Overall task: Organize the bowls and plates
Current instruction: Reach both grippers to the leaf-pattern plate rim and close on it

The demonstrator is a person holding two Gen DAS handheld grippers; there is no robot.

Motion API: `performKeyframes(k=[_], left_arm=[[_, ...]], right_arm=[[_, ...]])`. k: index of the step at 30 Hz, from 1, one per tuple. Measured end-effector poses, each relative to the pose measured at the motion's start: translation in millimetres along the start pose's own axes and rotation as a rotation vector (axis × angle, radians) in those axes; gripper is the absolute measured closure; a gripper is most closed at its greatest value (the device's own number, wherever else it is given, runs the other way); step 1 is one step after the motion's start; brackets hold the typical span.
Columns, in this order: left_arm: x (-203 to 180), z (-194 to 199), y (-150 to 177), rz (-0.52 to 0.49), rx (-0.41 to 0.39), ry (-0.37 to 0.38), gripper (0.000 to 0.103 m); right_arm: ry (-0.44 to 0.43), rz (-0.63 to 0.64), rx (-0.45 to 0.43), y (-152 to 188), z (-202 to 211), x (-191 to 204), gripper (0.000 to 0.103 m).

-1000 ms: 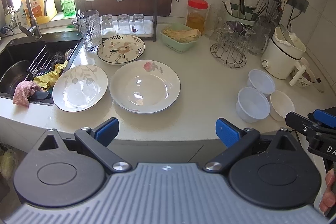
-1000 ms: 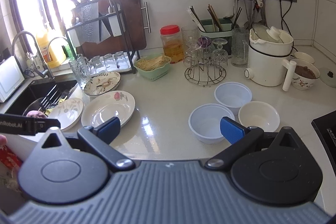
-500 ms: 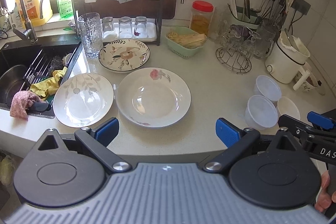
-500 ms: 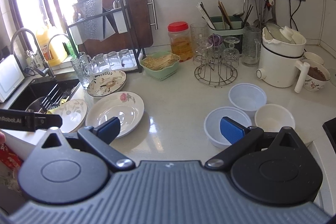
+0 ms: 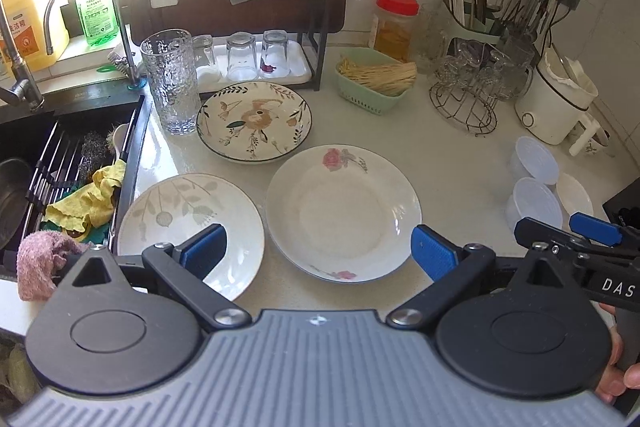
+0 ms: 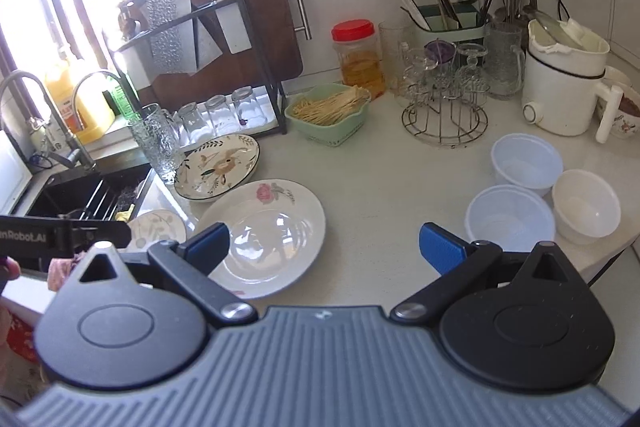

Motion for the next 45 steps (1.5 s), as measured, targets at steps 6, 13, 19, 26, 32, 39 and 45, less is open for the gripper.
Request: performKeyframes(k=[6, 13, 19, 26, 32, 39, 45], left_arm=[[57.4, -11.0, -15.0, -0.02, 0.001, 0.028, 0.003], [128.8, -20.5, -28.7, -0.024, -0.009, 0.03, 0.003], [193.4, -32.8, -21.7, -0.029, 0.005, -0.008, 0.003], [245.5, -54.8, 1.8, 0.004, 0.033, 0.01, 0.004], [263.3, -75.0, 18.8, 0.03, 0.074, 0.049, 0.009], [275.2, -103.2, 25.0, 0.095, 0.124, 0.097, 0.028], [275.8, -112.9, 28.1, 0.083, 0.131, 0.122, 0.048]], right_arm=[[0.032, -0.025, 0.009, 3.7, -15.9, 46.8, 0.0], [0.018, -0.027, 0.031, 12.4, -37.4, 111.8, 0.0], [-0.016, -0.066, 0.059, 26.4, -54.9, 160.4, 0.004], [-0.027, -0.078, 0.112, 53.1, -84.1, 198.7, 0.014], [-0.076, -0.131, 0.173, 69.7, -103.2, 217.6, 0.014], [-0.034, -0.197, 0.15, 67.8, -120.6, 210.3, 0.03], [-0.027, -0.221, 0.223, 74.3, -132.5, 210.0, 0.061]])
Point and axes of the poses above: each gripper's, at about its wrist camera, not at the fingertips, and z roughly against the way its jaws point, x to its left, y to its underside, the point moved 9 cm from there along -z, roughly the way its jaws point, and after that the axes turned 10 degrees about y, right-handed, at the moved point
